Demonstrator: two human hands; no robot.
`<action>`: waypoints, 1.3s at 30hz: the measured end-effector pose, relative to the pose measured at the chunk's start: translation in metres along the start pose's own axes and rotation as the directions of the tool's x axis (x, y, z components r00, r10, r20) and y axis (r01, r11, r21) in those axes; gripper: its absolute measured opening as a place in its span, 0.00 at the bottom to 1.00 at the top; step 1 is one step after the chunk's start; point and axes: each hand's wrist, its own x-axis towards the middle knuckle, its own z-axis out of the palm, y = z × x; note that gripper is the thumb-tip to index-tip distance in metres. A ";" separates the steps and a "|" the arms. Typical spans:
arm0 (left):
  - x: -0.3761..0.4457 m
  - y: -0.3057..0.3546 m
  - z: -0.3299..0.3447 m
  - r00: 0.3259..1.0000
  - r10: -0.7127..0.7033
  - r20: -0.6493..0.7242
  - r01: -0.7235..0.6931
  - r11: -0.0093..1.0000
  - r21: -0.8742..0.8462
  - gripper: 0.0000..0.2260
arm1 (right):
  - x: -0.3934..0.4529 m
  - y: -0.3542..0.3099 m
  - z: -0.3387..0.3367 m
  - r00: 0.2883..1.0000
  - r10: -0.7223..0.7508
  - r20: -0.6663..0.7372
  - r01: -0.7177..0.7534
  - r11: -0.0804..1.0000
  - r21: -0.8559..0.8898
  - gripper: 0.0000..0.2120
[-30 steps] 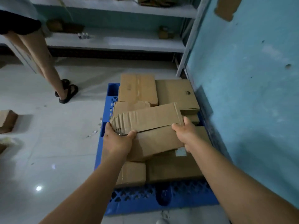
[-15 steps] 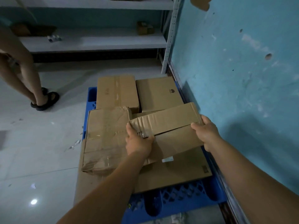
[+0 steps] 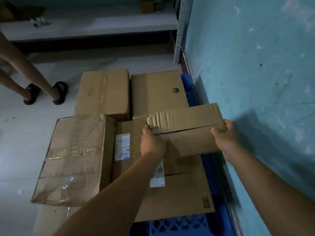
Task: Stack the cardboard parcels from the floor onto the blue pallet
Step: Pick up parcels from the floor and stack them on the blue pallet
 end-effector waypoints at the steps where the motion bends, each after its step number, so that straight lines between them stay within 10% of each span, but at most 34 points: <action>1: 0.010 0.000 0.008 1.000 0.006 -0.002 -0.006 1.000 0.026 0.32 | 0.011 0.006 0.002 1.000 -0.005 0.003 0.005 1.000 -0.003 0.22; 27: 0.140 -0.051 0.058 0.991 0.063 -0.115 -0.045 0.987 0.157 0.30 | 0.146 0.066 0.102 0.991 -0.068 0.116 0.074 0.996 -0.049 0.33; 39: 0.099 -0.070 0.065 0.999 -0.042 0.025 0.029 0.920 0.392 0.41 | 0.115 0.070 0.086 0.997 0.040 -0.062 -0.054 0.969 -0.240 0.33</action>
